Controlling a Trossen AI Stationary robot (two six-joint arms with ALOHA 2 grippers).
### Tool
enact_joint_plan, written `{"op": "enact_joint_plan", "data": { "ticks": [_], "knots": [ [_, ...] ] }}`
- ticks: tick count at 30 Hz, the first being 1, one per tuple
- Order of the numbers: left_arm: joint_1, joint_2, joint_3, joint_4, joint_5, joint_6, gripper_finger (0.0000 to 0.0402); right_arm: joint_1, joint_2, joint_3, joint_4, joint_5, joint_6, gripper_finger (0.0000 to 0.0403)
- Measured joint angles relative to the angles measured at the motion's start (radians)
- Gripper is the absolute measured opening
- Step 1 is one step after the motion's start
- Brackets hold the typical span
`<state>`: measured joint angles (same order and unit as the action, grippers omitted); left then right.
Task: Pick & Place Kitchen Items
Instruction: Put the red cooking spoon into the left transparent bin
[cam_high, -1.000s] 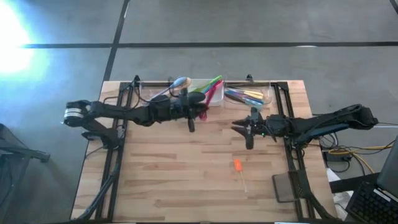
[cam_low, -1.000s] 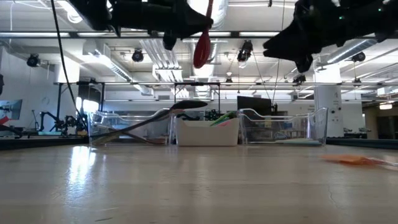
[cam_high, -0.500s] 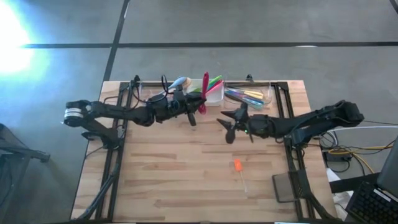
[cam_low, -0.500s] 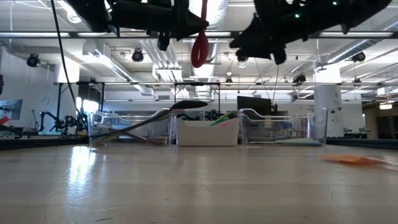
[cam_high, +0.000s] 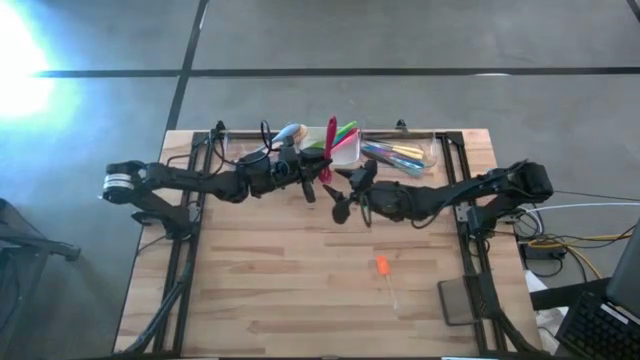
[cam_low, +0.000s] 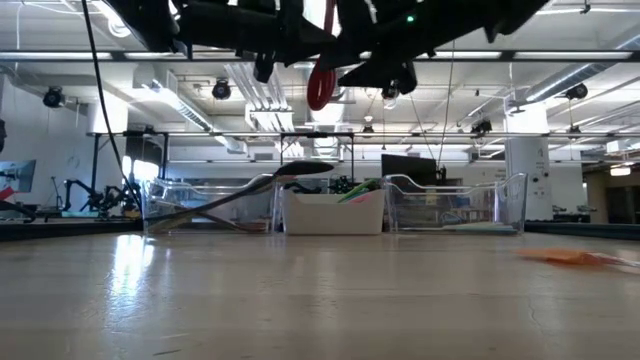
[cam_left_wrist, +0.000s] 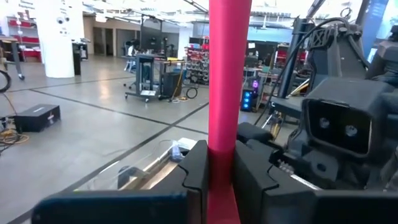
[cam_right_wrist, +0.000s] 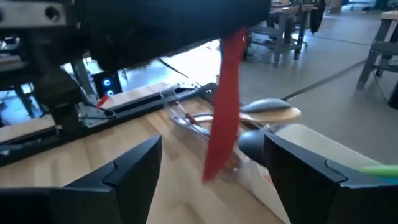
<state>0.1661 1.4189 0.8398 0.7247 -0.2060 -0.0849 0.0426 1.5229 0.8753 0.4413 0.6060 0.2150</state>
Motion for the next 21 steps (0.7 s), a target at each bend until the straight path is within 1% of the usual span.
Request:
{"op": "enact_joint_plan", "data": {
  "ticks": [6, 9, 12, 14, 16, 18, 21],
  "knots": [
    [-0.002, 0.0, 0.0, 0.002, 0.044, -0.019, 0.0045, -0.03, 0.101, 0.104, -0.005, 0.0, -0.04, 0.0266],
    [-0.002, 0.0, 0.0, 0.001, 0.06, -0.023, 0.0045, -0.044, 0.136, 0.157, -0.047, -0.001, -0.044, 0.0255],
    [-0.002, 0.0, 0.001, 0.001, 0.078, -0.024, 0.0045, -0.057, 0.155, 0.206, -0.132, -0.001, -0.042, 0.0234],
    [-0.003, 0.0, 0.004, 0.0, 0.084, -0.024, 0.0045, -0.06, 0.162, 0.234, -0.196, 0.0, -0.035, 0.0211],
    [-0.003, 0.0, 0.004, 0.0, 0.084, -0.024, 0.0045, -0.062, 0.162, 0.257, -0.256, -0.001, -0.035, 0.0178],
    [-0.003, 0.0, 0.004, 0.0, 0.084, -0.022, 0.0045, -0.06, 0.162, 0.275, -0.292, -0.001, -0.037, 0.0134],
    [-0.003, 0.0, 0.004, -0.001, 0.08, -0.013, 0.0045, -0.06, 0.153, 0.284, -0.343, 0.007, -0.044, 0.0055]
  ]
}}
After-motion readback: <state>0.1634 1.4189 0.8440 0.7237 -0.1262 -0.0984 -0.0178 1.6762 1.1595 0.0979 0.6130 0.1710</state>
